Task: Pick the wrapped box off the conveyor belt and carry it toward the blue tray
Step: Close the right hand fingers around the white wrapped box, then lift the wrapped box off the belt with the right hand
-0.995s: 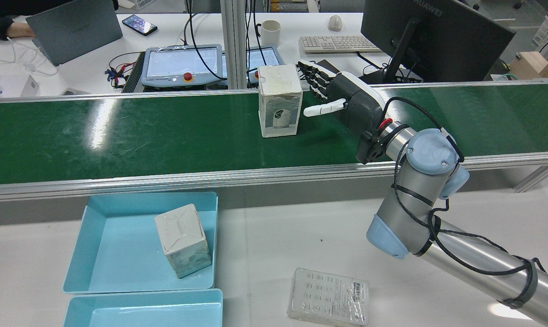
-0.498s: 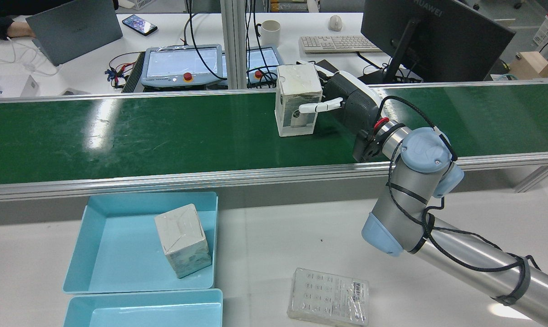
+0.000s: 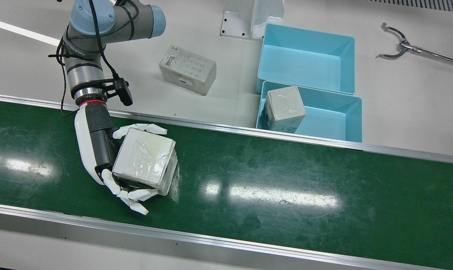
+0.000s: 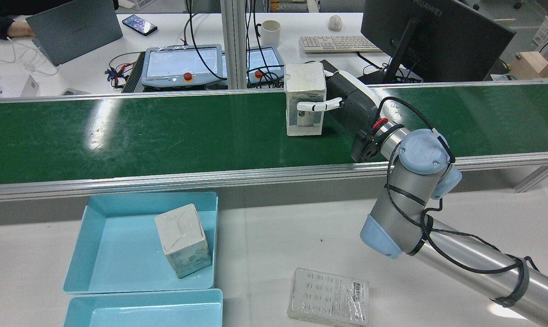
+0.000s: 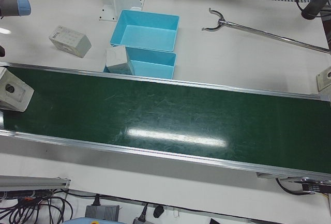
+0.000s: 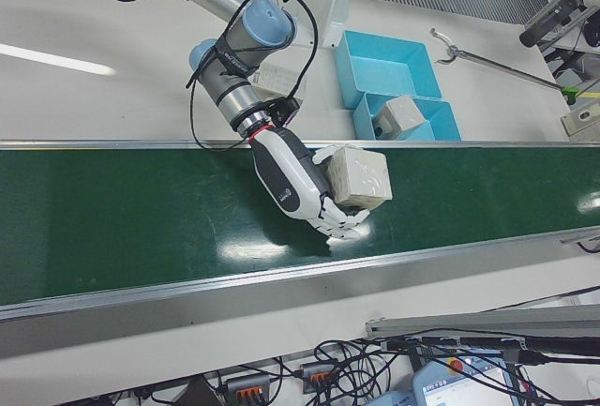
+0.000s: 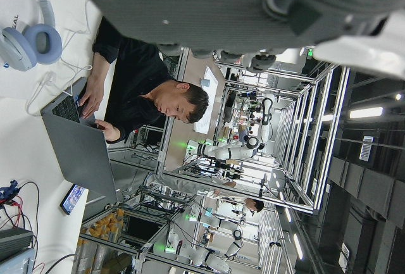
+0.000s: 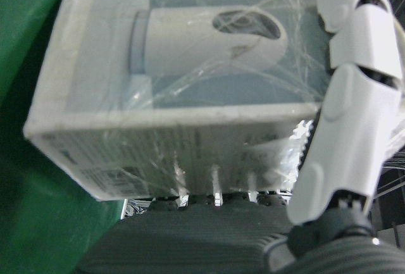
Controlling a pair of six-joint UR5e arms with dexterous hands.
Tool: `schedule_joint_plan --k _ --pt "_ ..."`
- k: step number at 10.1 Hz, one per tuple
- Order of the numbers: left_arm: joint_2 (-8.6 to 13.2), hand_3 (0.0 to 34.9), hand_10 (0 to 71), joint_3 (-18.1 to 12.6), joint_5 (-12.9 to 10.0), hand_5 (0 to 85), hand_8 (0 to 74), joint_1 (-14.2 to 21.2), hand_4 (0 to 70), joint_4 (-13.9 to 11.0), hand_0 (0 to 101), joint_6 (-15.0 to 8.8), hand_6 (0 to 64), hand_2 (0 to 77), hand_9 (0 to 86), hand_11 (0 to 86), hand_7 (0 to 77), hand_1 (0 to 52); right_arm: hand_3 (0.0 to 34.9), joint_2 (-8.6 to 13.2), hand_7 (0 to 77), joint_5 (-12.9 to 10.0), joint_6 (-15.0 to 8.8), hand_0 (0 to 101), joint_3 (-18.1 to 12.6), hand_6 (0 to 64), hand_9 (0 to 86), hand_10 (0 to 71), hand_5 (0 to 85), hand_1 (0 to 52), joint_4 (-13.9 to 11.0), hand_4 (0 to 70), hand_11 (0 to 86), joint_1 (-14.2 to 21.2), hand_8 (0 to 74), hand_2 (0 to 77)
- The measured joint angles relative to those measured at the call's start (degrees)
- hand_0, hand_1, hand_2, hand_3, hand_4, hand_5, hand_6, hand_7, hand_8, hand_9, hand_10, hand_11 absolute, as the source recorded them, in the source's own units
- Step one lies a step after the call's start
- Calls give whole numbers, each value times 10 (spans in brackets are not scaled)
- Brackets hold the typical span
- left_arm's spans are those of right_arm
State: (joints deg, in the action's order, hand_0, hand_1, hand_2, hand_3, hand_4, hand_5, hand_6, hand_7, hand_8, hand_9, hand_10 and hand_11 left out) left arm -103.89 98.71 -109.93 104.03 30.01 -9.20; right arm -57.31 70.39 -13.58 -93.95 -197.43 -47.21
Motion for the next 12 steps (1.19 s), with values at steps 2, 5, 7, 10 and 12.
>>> schedule_joint_plan --k 2,5,7,10,12 --pt "0 0 0 0 0 11 0 0 0 0 0 0 0 5 0 0 0 0 0 0 480 -12 0 429 -11 251 382 180 578 54 -4 153 251 0 311 229" --pt "0 0 5 0 0 11 0 0 0 0 0 0 0 11 0 0 5 0 0 3 513 -24 -2 421 -30 289 458 311 627 38 -9 169 420 0 387 240" --pt "0 0 0 0 0 11 0 0 0 0 0 0 0 5 0 0 5 0 0 15 676 -27 -5 420 -44 360 638 453 704 5 -8 256 578 0 535 305" --pt "0 0 5 0 0 11 0 0 0 0 0 0 0 11 0 0 0 0 0 28 698 -56 -14 415 -87 458 693 714 709 0 -6 311 704 22 698 436" --pt "0 0 0 0 0 11 0 0 0 0 0 0 0 5 0 0 0 0 0 31 687 -101 -36 425 -122 469 698 698 709 5 -6 316 704 72 698 442"
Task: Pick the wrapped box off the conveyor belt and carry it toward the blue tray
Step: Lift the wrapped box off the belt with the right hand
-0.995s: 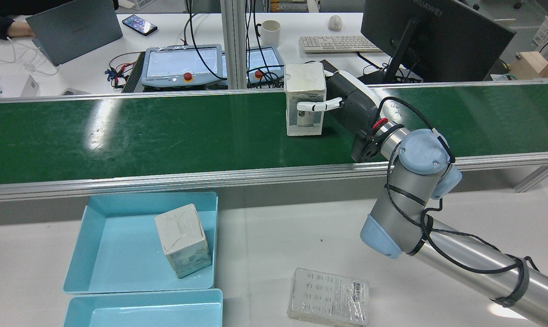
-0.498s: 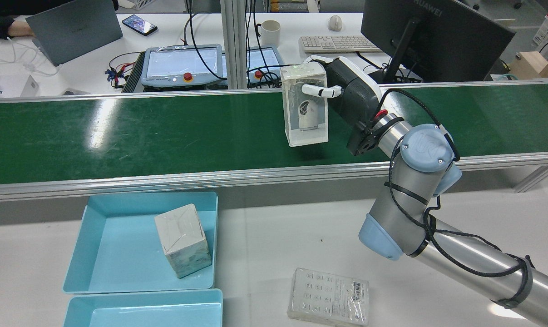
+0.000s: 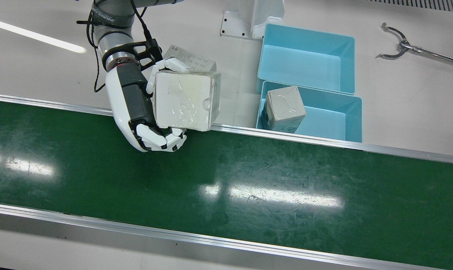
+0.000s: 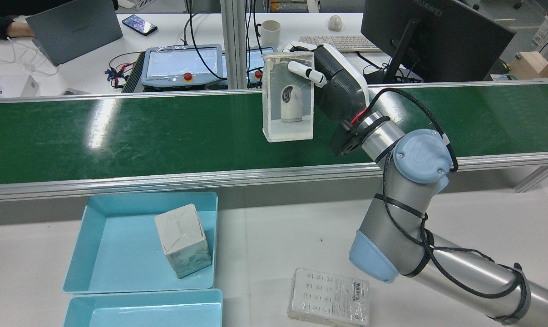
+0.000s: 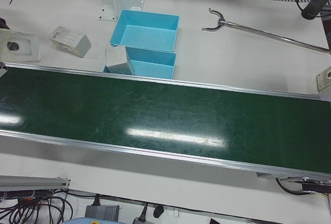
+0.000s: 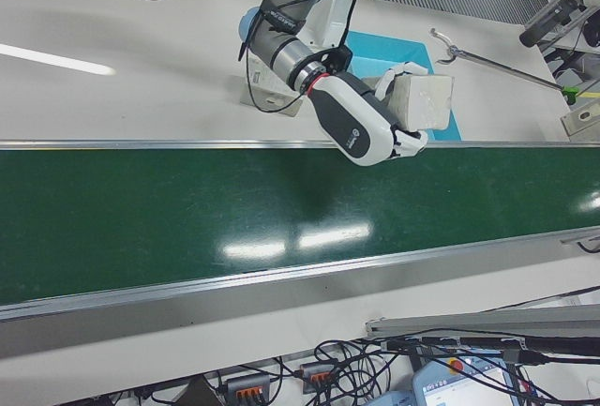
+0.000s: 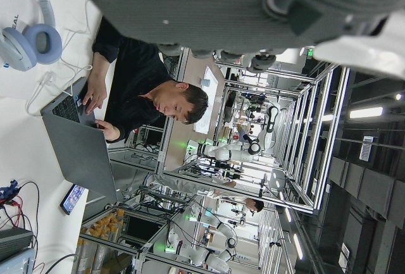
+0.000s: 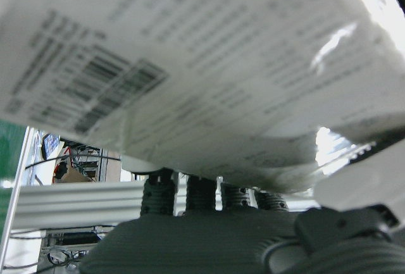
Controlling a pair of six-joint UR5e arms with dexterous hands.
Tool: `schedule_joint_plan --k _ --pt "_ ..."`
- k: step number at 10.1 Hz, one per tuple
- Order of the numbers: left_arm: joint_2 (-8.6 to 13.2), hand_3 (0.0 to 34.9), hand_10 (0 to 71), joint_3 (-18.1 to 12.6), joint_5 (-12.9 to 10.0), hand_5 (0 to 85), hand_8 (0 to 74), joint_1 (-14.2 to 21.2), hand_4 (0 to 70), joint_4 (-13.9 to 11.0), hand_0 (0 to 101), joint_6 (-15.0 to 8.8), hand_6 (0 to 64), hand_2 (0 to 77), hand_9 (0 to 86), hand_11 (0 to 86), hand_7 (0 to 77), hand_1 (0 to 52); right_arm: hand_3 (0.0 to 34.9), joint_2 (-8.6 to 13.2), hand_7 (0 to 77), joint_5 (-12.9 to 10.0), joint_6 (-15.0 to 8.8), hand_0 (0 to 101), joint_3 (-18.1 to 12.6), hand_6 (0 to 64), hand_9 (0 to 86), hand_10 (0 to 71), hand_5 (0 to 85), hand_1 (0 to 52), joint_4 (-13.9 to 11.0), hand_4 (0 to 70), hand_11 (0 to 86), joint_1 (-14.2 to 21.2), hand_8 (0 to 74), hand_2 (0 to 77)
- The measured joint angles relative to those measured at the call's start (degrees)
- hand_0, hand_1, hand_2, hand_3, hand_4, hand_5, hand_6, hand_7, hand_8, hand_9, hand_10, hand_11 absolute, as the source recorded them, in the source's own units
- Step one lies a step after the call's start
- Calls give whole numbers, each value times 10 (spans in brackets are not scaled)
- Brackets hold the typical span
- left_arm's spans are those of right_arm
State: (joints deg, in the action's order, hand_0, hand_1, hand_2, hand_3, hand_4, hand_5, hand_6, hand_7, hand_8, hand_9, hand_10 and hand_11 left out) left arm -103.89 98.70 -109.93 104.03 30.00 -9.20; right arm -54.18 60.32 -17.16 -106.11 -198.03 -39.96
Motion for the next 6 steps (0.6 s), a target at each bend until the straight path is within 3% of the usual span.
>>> schedule_joint_plan --k 3,5,6 --pt "0 0 5 0 0 11 0 0 0 0 0 0 0 11 0 0 0 0 0 22 698 -79 -63 418 -39 469 704 682 709 5 1 316 698 94 698 442" --pt "0 0 0 0 0 11 0 0 0 0 0 0 0 5 0 0 0 0 0 36 698 -114 -99 417 -43 469 704 665 709 5 4 316 698 137 698 442" --pt "0 0 0 0 0 11 0 0 0 0 0 0 0 5 0 0 0 0 0 39 693 -128 -114 414 -41 469 704 616 725 5 9 289 704 150 698 442"
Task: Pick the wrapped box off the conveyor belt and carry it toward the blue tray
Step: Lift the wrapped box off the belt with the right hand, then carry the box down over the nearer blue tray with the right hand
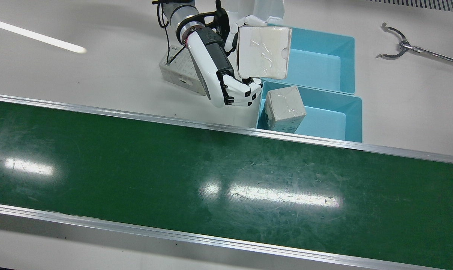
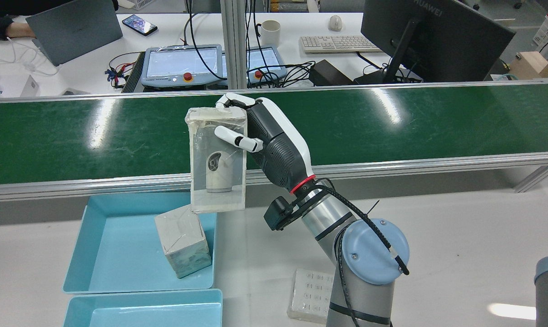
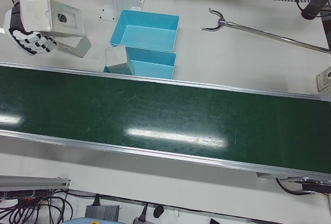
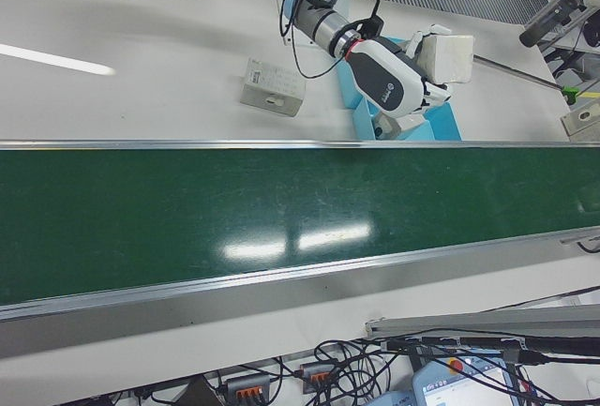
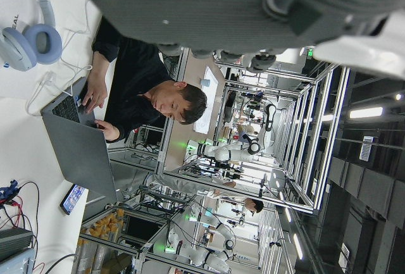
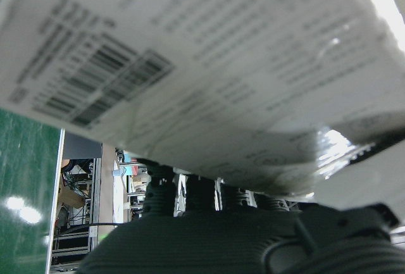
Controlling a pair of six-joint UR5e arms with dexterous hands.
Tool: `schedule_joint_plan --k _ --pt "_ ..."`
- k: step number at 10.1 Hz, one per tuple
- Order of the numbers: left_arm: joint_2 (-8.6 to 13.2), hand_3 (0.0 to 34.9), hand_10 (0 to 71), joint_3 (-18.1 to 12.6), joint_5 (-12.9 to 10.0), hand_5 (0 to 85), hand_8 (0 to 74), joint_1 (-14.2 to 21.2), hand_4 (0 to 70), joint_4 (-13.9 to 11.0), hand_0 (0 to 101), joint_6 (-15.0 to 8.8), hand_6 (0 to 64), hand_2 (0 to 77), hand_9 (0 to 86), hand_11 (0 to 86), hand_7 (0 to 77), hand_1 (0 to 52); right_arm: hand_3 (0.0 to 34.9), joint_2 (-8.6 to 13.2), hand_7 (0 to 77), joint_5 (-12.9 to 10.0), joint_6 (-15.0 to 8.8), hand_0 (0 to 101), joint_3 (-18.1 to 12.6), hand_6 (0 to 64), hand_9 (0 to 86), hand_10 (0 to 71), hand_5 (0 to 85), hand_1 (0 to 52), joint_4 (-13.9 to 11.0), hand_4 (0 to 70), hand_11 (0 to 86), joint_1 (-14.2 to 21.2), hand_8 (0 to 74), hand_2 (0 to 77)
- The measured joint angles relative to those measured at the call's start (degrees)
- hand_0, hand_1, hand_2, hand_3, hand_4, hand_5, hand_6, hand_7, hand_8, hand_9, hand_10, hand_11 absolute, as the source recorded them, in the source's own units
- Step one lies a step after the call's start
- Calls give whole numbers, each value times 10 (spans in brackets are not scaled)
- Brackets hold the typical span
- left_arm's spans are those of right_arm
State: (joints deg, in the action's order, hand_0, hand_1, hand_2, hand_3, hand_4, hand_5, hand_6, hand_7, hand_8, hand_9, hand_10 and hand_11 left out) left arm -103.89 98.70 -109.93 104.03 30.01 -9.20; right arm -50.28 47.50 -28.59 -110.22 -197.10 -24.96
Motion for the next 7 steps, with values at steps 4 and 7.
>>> schedule_joint_plan --k 4,7 --pt "0 0 5 0 0 11 0 0 0 0 0 0 0 5 0 0 0 0 0 4 693 -45 -77 368 7 469 676 355 725 5 56 196 513 65 524 322" --pt "0 0 0 0 0 11 0 0 0 0 0 0 0 11 0 0 0 0 0 13 704 -54 -111 440 3 464 464 224 665 5 79 180 338 121 327 267"
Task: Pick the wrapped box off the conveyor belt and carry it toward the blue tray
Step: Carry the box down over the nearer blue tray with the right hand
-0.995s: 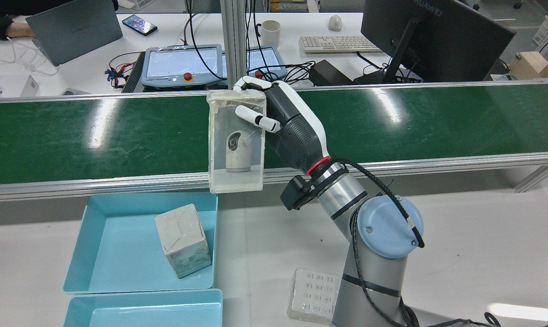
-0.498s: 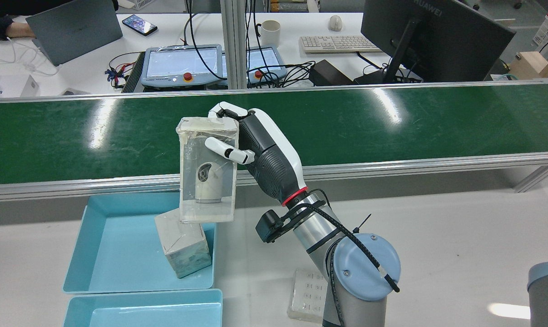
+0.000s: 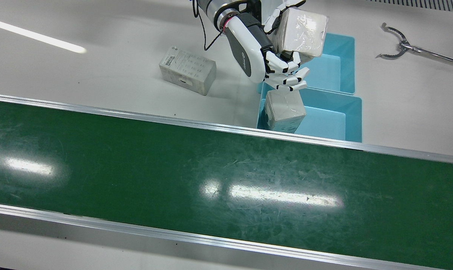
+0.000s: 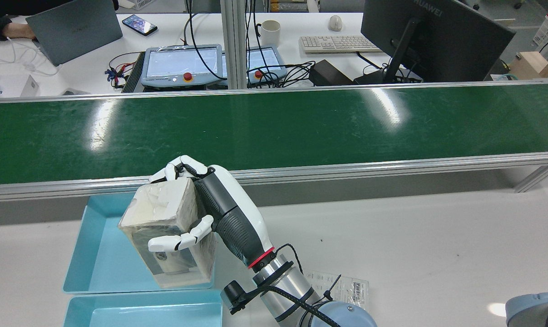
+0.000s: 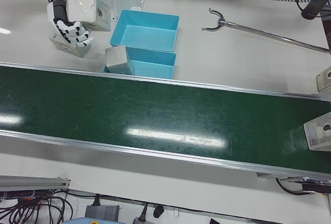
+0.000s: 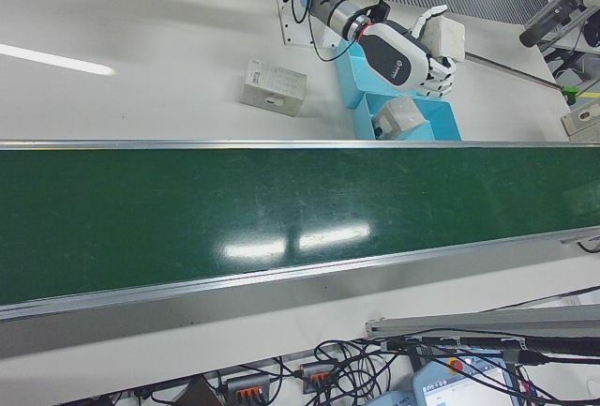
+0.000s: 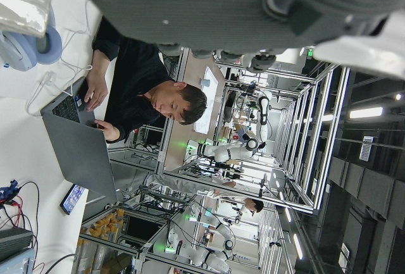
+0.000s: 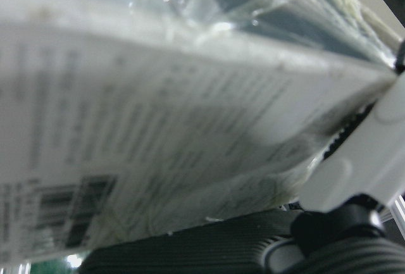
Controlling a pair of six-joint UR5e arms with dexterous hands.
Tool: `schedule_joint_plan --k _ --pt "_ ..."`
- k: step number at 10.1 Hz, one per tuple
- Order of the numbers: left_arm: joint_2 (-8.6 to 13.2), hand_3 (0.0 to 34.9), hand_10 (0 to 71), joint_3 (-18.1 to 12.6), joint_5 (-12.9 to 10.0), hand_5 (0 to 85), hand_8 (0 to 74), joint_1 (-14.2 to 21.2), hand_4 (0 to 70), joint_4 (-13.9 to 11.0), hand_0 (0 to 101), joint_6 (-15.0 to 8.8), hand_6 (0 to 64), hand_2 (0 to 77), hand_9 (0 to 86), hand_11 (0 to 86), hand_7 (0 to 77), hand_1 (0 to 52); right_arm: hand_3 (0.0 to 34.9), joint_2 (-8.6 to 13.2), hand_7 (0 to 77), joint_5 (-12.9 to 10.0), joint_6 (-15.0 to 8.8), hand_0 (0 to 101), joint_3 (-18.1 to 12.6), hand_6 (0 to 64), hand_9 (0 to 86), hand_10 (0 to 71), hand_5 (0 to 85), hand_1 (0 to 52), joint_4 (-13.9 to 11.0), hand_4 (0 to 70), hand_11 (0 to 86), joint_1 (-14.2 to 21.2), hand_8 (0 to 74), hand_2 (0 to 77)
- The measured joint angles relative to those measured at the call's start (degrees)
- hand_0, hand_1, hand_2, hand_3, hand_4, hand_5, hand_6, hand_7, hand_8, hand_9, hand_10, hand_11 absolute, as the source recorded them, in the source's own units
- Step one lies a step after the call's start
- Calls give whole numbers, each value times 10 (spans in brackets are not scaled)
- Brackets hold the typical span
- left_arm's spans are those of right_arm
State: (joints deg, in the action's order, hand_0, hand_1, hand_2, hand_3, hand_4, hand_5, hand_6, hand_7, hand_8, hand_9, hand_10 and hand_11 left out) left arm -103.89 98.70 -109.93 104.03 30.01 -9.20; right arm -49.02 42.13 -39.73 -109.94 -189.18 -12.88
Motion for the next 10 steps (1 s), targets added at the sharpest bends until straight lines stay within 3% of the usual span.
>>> schedule_joint_plan --k 1,2,3,4,5,6,7,8,9,10 --pt "0 0 0 0 0 11 0 0 0 0 0 0 0 5 0 0 5 0 0 -1 774 1 -3 449 -4 464 376 180 725 5 1 136 262 11 235 267" --pt "0 0 0 0 0 11 0 0 0 0 0 0 0 5 0 0 5 0 0 -3 774 3 -4 449 -10 464 376 180 725 5 1 136 262 19 235 267" --pt "0 0 0 0 0 11 0 0 0 0 0 0 0 5 0 0 0 0 0 -7 774 4 -5 451 -19 453 409 245 714 11 0 158 371 26 322 267" --pt "0 0 0 0 0 11 0 0 0 0 0 0 0 5 0 0 0 0 0 -14 774 5 -5 451 -28 453 409 245 714 11 -1 158 371 33 322 267" --pt "0 0 5 0 0 11 0 0 0 0 0 0 0 5 0 0 0 0 0 -19 774 6 -5 456 -36 480 447 229 753 11 -2 158 327 39 295 262" --pt "0 0 0 0 0 11 0 0 0 0 0 0 0 11 0 0 0 0 0 -22 774 6 -5 460 -42 442 404 164 747 11 -2 158 262 44 218 256" --pt "0 0 5 0 0 11 0 0 0 0 0 0 0 11 0 0 0 0 0 -24 774 6 -5 460 -46 442 404 164 747 11 -3 158 262 48 218 256" --pt "0 0 5 0 0 11 0 0 0 0 0 0 0 11 0 0 0 0 89 -24 774 7 -4 462 -48 284 224 5 0 82 -3 0 65 50 0 93" --pt "0 0 0 0 0 11 0 0 0 0 0 0 0 11 0 0 0 0 175 -24 349 7 -4 463 -49 76 16 0 0 185 -3 0 11 52 0 109" --pt "0 0 0 0 0 11 0 0 0 0 0 0 0 5 0 0 0 0 175 -25 349 7 -3 463 -50 76 16 0 0 185 -4 0 11 53 0 109"
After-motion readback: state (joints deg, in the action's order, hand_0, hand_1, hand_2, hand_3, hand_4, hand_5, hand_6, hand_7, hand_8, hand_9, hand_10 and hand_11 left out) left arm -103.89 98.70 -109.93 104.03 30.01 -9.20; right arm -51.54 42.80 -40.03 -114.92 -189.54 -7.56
